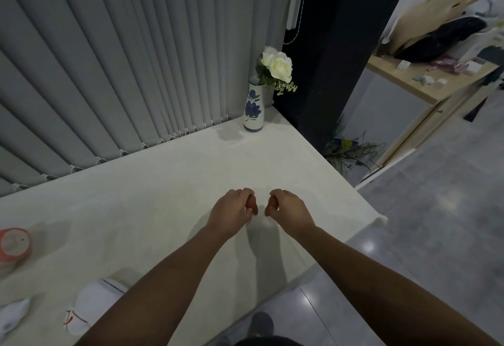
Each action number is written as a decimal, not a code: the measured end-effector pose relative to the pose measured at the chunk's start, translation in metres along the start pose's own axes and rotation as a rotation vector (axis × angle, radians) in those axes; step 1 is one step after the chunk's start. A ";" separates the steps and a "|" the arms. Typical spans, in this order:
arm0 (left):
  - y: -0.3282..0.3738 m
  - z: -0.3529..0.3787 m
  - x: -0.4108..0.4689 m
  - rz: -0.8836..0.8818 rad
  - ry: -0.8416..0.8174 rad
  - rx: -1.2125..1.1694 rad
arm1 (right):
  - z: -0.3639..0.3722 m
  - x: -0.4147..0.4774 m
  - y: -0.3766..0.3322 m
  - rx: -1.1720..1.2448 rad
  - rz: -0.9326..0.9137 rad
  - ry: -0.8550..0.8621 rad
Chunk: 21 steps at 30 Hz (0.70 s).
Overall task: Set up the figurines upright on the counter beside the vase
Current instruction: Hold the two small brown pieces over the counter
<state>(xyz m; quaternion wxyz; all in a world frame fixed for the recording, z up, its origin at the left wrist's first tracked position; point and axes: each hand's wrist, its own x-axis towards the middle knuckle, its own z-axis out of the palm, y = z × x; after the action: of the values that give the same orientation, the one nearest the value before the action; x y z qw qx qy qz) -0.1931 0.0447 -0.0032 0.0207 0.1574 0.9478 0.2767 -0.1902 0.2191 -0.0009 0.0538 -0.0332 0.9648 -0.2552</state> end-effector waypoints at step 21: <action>-0.014 0.001 0.013 0.029 -0.076 0.072 | 0.014 0.008 0.002 0.006 -0.098 0.042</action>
<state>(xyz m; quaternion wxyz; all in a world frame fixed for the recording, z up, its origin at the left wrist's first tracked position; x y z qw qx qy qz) -0.2096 0.0381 -0.0114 0.0466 0.1823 0.9533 0.2363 -0.1961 0.2135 -0.0150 0.0211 -0.0749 0.9622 -0.2610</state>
